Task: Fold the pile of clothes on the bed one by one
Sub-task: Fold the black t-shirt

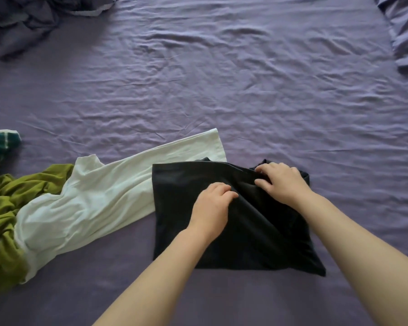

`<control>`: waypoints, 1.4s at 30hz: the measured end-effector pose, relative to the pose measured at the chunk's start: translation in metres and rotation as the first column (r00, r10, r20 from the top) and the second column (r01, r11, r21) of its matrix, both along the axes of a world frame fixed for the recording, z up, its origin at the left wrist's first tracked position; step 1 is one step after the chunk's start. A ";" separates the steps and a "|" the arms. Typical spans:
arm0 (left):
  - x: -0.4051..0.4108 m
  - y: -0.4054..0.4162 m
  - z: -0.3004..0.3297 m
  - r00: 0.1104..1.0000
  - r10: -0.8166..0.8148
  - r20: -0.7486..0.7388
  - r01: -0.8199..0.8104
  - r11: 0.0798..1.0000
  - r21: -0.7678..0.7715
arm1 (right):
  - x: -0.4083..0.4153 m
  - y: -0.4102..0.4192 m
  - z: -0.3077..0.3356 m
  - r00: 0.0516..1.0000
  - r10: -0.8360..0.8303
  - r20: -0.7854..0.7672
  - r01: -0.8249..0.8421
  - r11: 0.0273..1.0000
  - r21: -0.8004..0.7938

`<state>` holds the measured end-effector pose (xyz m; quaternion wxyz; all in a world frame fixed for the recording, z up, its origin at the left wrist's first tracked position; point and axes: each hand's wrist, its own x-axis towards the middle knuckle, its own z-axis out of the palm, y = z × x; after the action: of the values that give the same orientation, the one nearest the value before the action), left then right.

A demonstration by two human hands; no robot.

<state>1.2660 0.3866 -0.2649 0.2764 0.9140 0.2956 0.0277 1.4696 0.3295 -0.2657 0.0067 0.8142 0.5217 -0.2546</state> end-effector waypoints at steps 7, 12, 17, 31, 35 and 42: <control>0.039 -0.027 -0.032 0.924 -0.037 -0.381 0.058 0.997 0.043 | 0.032 -0.034 -0.003 0.997 0.015 0.071 0.000 0.978 -0.208; 0.038 -0.033 -0.035 0.892 -0.026 -0.451 0.072 0.994 0.086 | 0.047 -0.048 0.006 0.964 -0.158 -0.213 0.157 0.987 -0.019; 0.041 -0.038 -0.035 0.859 -0.028 -0.512 0.070 0.996 0.063 | 0.047 -0.064 0.007 0.961 -0.151 -0.232 0.170 0.983 0.064; 0.046 -0.041 -0.041 0.813 -0.029 -0.581 0.093 0.992 0.080 | 0.033 -0.087 -0.006 0.914 -0.405 -0.019 0.403 0.913 -0.056; 0.046 -0.042 -0.039 0.810 -0.023 -0.586 0.087 0.993 0.081 | 0.031 -0.093 -0.006 0.784 -0.556 -0.275 0.539 0.830 -0.143; 0.046 -0.055 -0.030 0.861 -0.012 -0.509 0.055 0.996 0.069 | 0.067 -0.075 0.019 0.651 -0.572 -0.499 0.720 0.673 0.168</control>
<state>1.3115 0.3317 -0.2953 0.1521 0.9046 0.3405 -0.2067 1.5366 0.2542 -0.2470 -0.3400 0.8628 0.2166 -0.3051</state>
